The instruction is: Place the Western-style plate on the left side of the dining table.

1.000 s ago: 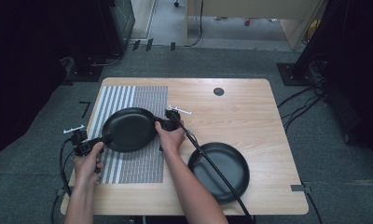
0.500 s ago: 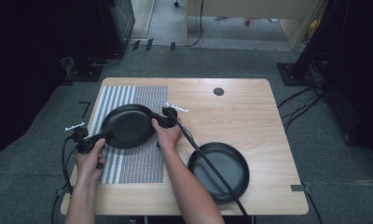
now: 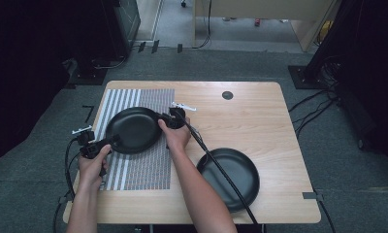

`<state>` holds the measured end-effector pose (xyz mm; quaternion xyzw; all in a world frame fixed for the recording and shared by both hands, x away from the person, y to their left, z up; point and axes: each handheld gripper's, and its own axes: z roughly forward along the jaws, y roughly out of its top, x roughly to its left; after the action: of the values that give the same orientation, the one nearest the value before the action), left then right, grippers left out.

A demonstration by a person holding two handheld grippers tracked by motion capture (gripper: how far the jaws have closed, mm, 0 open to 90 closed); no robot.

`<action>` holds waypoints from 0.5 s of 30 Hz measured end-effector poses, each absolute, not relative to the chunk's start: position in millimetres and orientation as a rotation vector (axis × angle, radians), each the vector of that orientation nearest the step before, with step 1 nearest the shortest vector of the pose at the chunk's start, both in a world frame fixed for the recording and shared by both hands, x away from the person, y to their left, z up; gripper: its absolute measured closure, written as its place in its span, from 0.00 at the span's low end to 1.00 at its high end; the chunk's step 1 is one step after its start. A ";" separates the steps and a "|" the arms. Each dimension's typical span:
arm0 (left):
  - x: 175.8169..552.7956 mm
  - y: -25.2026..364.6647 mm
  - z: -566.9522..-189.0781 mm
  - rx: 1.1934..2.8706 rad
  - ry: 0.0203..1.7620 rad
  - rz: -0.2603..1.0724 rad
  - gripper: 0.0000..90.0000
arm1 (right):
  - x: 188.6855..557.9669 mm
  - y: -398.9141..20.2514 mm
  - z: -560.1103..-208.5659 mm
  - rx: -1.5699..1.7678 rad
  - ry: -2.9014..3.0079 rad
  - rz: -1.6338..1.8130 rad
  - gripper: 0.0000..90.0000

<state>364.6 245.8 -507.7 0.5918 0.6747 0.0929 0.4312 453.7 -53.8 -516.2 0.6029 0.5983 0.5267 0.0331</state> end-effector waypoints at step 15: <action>341.2 254.9 -479.5 1.459 1.541 0.311 0.29 | 426.1 -96.0 -471.5 1.673 1.918 1.550 0.45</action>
<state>341.2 254.9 -479.5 0.5975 0.6311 0.1273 0.4780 426.1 -96.0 -471.5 0.5596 0.6415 0.5184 0.0810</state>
